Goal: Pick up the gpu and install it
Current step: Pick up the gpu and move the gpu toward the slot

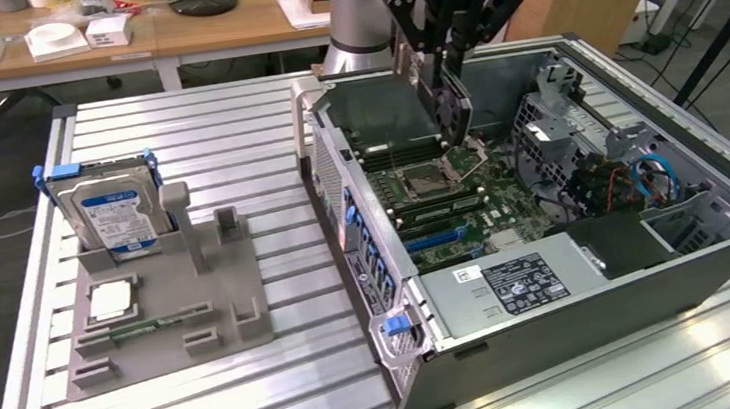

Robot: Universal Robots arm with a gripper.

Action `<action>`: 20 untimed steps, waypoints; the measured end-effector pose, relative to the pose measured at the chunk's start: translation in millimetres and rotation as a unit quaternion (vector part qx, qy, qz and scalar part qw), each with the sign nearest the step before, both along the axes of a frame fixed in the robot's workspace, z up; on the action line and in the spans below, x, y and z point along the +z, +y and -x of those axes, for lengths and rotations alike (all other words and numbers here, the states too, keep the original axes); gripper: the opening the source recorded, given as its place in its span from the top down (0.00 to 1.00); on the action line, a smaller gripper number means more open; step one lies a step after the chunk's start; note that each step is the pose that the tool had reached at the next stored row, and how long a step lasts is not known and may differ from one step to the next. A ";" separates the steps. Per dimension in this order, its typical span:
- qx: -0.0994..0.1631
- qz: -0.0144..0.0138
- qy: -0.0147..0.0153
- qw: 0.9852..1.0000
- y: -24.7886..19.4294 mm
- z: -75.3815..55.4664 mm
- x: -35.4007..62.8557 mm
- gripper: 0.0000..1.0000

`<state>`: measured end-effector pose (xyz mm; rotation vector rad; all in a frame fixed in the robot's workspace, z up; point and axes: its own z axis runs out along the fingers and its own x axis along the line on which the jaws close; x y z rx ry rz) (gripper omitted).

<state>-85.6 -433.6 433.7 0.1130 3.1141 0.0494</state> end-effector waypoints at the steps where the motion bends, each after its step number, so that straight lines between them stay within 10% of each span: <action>1: 0.000 0.000 0.000 1.000 0.0 -0.6 0.0 0.74; 20: 0.000 0.000 0.000 1.000 0.0 -12.6 0.0 0.74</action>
